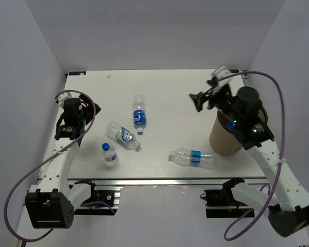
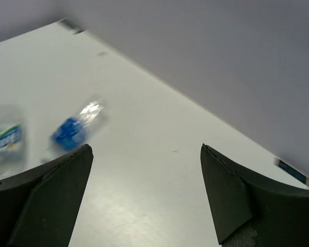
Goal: Put the plastic bottles in the bin
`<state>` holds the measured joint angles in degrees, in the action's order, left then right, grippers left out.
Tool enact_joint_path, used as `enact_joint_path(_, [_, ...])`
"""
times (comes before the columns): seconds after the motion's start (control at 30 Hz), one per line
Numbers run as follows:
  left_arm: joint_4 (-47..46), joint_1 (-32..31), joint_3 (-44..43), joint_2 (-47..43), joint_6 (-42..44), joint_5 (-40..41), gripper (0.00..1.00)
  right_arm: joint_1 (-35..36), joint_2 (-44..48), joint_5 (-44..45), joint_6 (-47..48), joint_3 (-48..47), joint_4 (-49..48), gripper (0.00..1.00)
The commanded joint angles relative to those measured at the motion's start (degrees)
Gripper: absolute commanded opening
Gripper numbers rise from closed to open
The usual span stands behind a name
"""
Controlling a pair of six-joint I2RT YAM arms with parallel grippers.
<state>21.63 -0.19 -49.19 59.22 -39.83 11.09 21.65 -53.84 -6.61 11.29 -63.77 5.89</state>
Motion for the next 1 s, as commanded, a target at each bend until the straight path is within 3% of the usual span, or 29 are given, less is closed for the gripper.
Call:
enact_joint_path(0.0, [1.2,-0.1,-2.4,0.6,-0.3,-0.4,0.98,10.3,-7.5,-10.9,5.9,-1.2,11.1,0.89])
enact_joint_path(0.1, [1.4,-0.1,-2.3,0.6,-0.7,0.7,0.98,19.3,-11.3,-1.7,8.0,0.8,15.0,0.89])
enact_joint_path(0.17, [0.8,-0.1,-1.5,0.5,-1.2,1.2,0.98,21.7,-12.5,3.1,4.9,3.2,16.6,0.89])
enact_joint_path(0.33, [0.3,-0.2,-1.2,1.7,-1.2,0.7,0.98,23.5,-14.1,5.2,5.4,10.1,19.2,0.89])
enact_joint_path(0.63, [0.3,-0.1,-1.0,2.5,-1.0,0.4,0.98,24.0,-30.1,5.6,7.1,12.3,25.0,0.89])
enact_joint_path(0.8, [0.2,-0.1,-0.5,1.5,-1.1,0.7,0.98,24.0,-33.5,3.2,7.7,13.5,23.2,0.89])
enact_joint_path(0.97, [0.2,-0.1,-0.4,1.1,-1.1,1.7,0.98,24.0,-38.0,6.2,6.6,13.4,23.2,0.87])
